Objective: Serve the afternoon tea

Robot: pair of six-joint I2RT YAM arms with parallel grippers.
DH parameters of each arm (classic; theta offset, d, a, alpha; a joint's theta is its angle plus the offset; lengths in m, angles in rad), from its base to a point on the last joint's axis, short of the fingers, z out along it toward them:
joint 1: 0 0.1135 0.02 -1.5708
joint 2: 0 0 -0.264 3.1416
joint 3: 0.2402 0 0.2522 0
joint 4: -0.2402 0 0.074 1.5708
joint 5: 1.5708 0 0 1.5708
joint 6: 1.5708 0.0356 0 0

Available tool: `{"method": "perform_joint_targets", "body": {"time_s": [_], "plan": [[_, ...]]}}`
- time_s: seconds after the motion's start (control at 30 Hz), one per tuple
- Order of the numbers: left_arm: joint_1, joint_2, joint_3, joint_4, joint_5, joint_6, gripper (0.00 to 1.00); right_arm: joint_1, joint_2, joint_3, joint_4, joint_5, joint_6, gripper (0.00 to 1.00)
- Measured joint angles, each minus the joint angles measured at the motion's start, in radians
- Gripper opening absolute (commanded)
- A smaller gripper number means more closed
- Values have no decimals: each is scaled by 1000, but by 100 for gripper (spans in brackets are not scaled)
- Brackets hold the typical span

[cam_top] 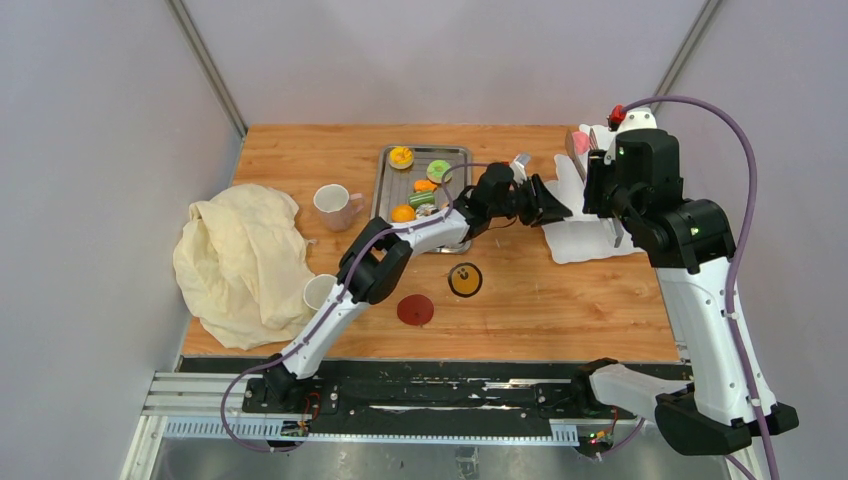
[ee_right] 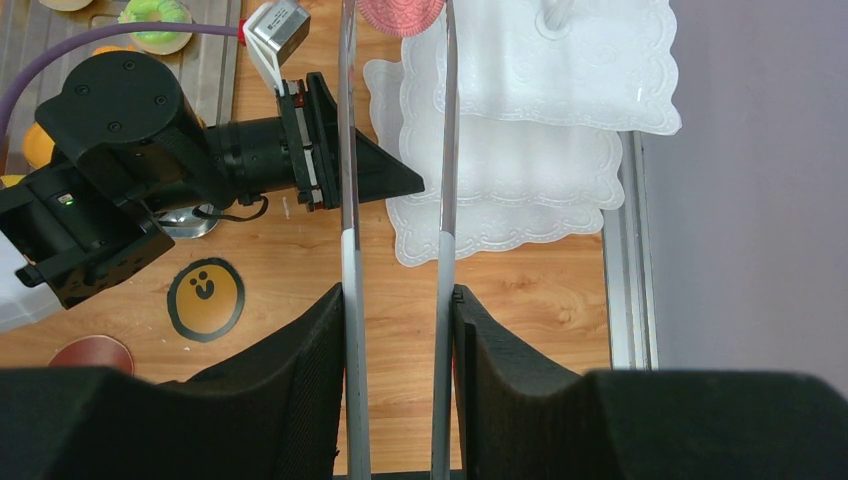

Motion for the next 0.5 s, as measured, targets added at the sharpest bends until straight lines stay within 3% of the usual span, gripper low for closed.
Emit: {"method": "perform_joint_targets", "body": {"time_s": [0.23,0.5], "plan": [[-5,8,0,-2,-7,-7,1,0,0,0,0,0,0,4],[-5,-60,-115,-29,-53,20,0,0,0,0,0,-5,0,2]]}}
